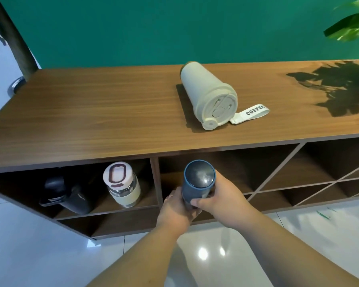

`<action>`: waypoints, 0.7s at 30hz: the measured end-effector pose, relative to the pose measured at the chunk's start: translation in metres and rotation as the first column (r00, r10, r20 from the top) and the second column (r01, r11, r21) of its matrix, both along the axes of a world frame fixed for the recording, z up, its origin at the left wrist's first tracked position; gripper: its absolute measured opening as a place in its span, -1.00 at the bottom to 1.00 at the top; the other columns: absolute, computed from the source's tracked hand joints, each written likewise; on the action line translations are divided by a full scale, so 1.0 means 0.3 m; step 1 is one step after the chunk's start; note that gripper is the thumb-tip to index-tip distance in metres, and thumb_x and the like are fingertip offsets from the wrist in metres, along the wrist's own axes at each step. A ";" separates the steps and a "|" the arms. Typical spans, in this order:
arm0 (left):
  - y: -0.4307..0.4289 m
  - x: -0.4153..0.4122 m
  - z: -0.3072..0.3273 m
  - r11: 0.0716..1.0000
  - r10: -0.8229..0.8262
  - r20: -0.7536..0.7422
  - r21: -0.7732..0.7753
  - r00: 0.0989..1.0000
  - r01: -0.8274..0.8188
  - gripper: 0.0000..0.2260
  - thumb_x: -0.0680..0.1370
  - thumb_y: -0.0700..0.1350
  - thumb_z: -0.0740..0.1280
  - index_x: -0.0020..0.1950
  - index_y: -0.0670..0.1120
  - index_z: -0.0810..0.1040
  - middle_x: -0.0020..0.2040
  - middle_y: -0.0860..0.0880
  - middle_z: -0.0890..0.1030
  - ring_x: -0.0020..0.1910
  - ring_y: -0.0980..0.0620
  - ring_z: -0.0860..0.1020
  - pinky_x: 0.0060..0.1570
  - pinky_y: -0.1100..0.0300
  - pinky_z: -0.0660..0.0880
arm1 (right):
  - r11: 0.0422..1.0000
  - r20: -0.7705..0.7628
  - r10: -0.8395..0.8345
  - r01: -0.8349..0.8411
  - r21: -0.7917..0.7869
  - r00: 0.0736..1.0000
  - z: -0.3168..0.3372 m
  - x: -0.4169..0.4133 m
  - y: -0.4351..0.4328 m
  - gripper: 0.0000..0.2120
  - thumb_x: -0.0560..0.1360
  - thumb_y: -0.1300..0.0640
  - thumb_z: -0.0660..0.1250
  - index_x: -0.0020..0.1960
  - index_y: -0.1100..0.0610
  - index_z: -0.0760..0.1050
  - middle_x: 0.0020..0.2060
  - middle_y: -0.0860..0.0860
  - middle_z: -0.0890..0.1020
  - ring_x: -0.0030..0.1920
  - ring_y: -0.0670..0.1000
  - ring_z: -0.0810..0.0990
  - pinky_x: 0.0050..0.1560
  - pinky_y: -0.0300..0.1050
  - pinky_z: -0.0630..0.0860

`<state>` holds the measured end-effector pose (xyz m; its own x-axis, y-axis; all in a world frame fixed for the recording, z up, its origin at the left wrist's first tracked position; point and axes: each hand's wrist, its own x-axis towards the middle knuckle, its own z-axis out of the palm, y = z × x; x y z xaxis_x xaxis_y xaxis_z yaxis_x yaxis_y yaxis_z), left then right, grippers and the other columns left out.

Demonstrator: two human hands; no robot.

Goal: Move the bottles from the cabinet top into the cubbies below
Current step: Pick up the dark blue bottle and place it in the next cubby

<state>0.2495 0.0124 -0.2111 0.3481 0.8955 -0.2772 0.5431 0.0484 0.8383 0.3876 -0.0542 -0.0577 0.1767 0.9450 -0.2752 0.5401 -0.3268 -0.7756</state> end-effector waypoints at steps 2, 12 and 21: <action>-0.015 -0.003 0.059 0.999 0.020 -0.010 -0.038 1.000 -0.020 -0.42 0.27 0.14 0.49 0.28 0.17 0.48 0.19 0.06 0.63 0.14 0.01 0.64 0.13 -0.02 0.64 | 1.000 -0.011 -0.005 0.005 -0.004 1.000 -0.022 0.004 0.016 -0.42 0.39 0.08 0.62 0.27 -0.21 0.42 0.08 -0.27 0.61 0.10 -0.21 0.59 -0.03 -0.33 0.50; 0.016 0.031 0.113 0.987 0.113 -0.110 -0.104 0.988 -0.124 -0.50 0.38 0.08 0.50 0.25 0.18 0.39 0.12 0.03 0.62 0.07 -0.04 0.63 0.07 -0.02 0.62 | 0.997 -0.040 -0.071 0.071 -0.009 0.997 -0.079 0.011 0.103 -0.50 0.41 0.07 0.61 0.27 -0.08 0.48 0.02 -0.20 0.64 0.03 -0.16 0.62 -0.16 -0.38 0.47; 0.053 0.079 0.073 0.986 0.145 -0.229 -0.052 0.963 -0.160 -0.45 0.47 0.01 0.51 0.39 0.04 0.37 0.27 -0.04 0.53 0.21 -0.12 0.58 0.17 -0.03 0.55 | 0.993 -0.068 -0.112 0.113 0.024 0.991 -0.143 0.032 0.145 -0.39 0.39 0.05 0.62 0.35 -0.11 0.44 0.13 -0.19 0.66 0.13 -0.14 0.62 -0.06 -0.36 0.47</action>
